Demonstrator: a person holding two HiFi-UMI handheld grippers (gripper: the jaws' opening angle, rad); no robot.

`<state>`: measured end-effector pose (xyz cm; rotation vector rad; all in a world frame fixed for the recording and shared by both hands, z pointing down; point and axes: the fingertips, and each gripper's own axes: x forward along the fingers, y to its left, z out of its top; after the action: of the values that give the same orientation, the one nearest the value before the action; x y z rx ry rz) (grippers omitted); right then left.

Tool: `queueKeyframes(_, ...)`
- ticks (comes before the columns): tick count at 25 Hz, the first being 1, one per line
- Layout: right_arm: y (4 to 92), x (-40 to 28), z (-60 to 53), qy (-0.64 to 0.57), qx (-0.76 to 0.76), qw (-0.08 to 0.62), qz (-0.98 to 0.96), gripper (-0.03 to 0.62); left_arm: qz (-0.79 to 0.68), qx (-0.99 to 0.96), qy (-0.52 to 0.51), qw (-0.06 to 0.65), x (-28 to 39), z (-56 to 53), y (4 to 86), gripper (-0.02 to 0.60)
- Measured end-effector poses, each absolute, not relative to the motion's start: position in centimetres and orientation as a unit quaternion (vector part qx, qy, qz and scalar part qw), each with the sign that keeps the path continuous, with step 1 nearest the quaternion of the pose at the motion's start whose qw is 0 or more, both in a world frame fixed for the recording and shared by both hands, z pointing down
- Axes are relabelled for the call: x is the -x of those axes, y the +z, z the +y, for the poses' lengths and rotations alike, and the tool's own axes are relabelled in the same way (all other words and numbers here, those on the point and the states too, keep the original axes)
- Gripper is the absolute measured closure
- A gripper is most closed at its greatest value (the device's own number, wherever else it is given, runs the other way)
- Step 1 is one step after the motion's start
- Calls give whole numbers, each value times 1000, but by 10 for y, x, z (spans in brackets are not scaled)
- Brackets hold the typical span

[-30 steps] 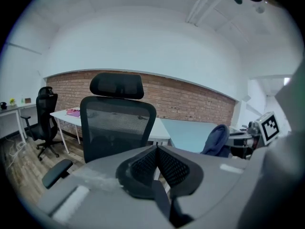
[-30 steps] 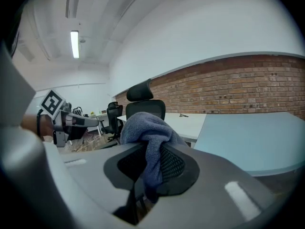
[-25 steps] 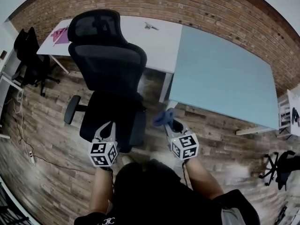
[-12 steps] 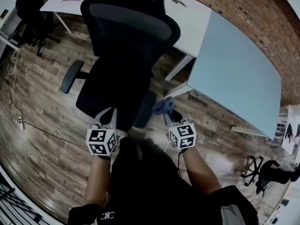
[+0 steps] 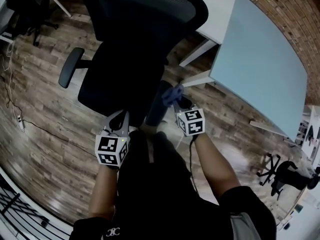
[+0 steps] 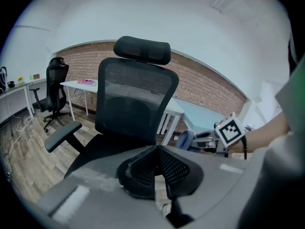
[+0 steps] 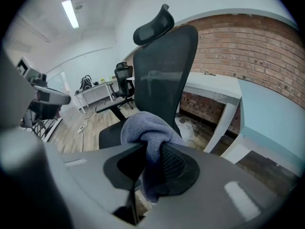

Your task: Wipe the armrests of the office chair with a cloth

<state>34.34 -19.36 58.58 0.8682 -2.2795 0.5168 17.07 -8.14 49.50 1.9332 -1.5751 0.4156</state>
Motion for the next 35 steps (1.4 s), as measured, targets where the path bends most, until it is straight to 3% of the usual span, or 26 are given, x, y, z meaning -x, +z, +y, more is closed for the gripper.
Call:
queueKeyframes(15, 672, -301, -238, 133, -331, 443, -822, 529, -613, -708, 159, 312, -144, -53, 500, 577)
queueKeyframes(23, 681, -304, -215, 216, -319, 443, -809, 531, -601, -717, 154, 316, -153, -47, 503, 577)
queueKeyframes(35, 676, -281, -80, 252, -202, 444, -836, 531, -585, -736, 149, 306, -163, -62, 495, 577)
